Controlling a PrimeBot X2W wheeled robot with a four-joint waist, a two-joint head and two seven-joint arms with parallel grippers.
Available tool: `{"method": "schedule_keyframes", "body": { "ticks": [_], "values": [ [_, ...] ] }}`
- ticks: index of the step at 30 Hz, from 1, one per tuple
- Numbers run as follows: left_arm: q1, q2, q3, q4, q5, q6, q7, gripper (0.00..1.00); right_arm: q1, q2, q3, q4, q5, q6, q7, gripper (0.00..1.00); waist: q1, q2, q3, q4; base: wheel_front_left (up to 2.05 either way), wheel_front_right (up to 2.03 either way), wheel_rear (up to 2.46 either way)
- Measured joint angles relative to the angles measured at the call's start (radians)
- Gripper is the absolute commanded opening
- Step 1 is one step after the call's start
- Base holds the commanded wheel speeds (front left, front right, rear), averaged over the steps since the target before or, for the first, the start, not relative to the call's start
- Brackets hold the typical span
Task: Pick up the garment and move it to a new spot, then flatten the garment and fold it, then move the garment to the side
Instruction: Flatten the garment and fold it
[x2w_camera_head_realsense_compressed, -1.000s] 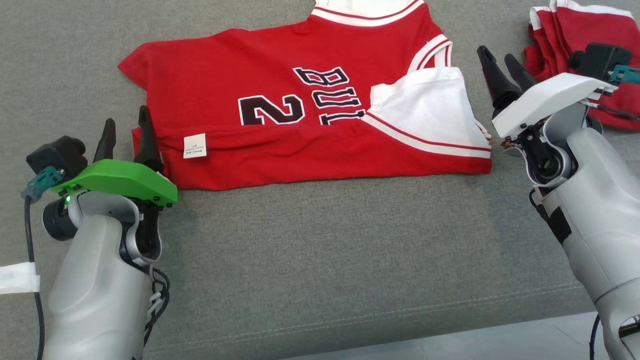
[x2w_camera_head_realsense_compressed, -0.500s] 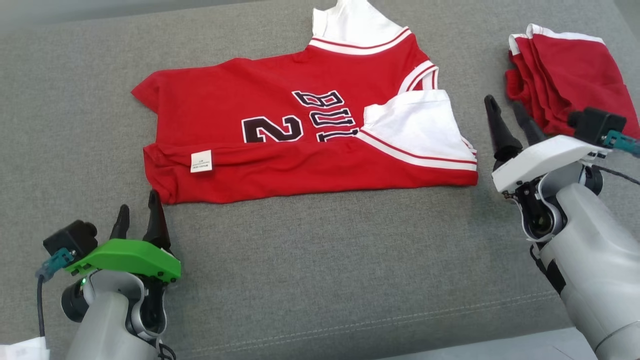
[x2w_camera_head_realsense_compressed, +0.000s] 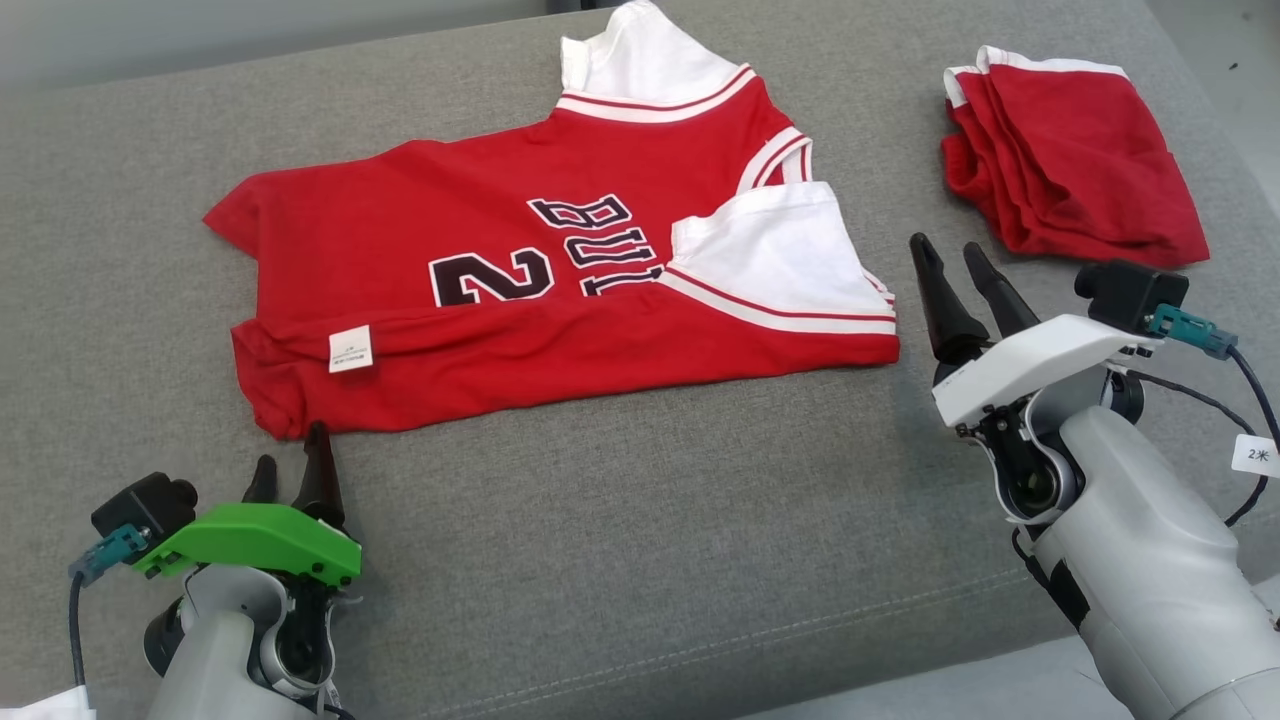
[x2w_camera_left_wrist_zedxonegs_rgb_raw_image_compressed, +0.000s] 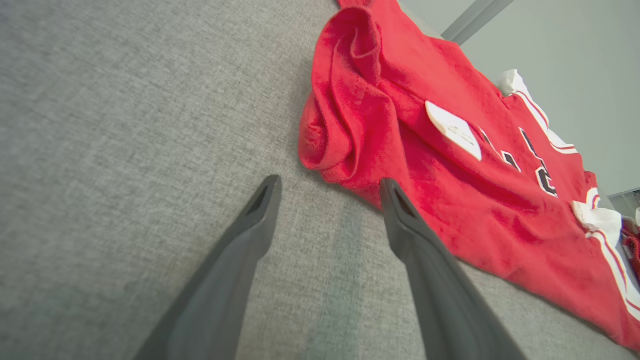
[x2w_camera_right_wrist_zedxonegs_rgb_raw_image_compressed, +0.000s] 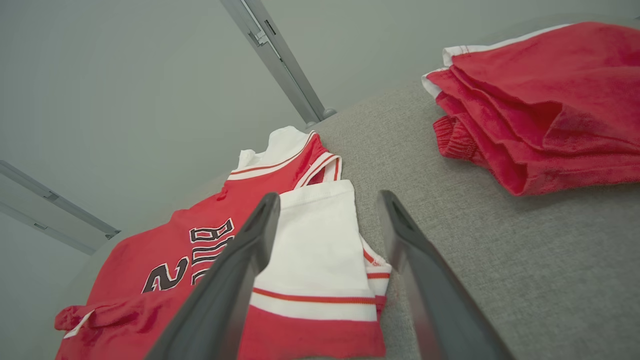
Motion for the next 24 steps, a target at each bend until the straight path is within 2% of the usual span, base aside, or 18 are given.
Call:
{"method": "schedule_keyframes", "body": {
  "ticks": [6,8,10,18,24],
  "values": [
    [-0.011,0.001,0.020,0.003,-0.019,0.001,-0.001,1.00,0.011,-0.005,-0.002,-0.010,0.000,0.000,-0.001,1.00,0.0000,0.0000,0.012,-0.025,0.00,0.00,0.00],
    [-0.028,0.000,0.025,0.012,-0.021,0.002,-0.006,0.56,0.029,-0.014,-0.005,-0.010,0.000,0.000,-0.004,1.00,0.0000,0.0000,0.018,-0.034,0.00,0.00,0.00],
    [-0.035,0.000,0.035,0.020,-0.028,0.004,-0.011,0.00,0.043,-0.014,-0.001,-0.007,0.000,0.000,-0.004,1.00,0.0000,0.0000,0.020,-0.036,0.00,0.00,0.00],
    [-0.036,-0.003,0.040,0.022,-0.040,-0.011,-0.037,0.00,0.119,0.045,0.007,0.018,0.064,0.009,-0.003,1.00,0.0000,0.0000,0.016,-0.022,0.00,0.00,0.00],
    [-0.038,-0.008,0.016,-0.014,-0.039,-0.045,-0.055,0.00,0.122,0.049,0.002,0.037,0.082,0.009,-0.003,1.00,-0.0001,0.0000,0.017,0.005,0.00,0.00,0.00]
  ]
}}
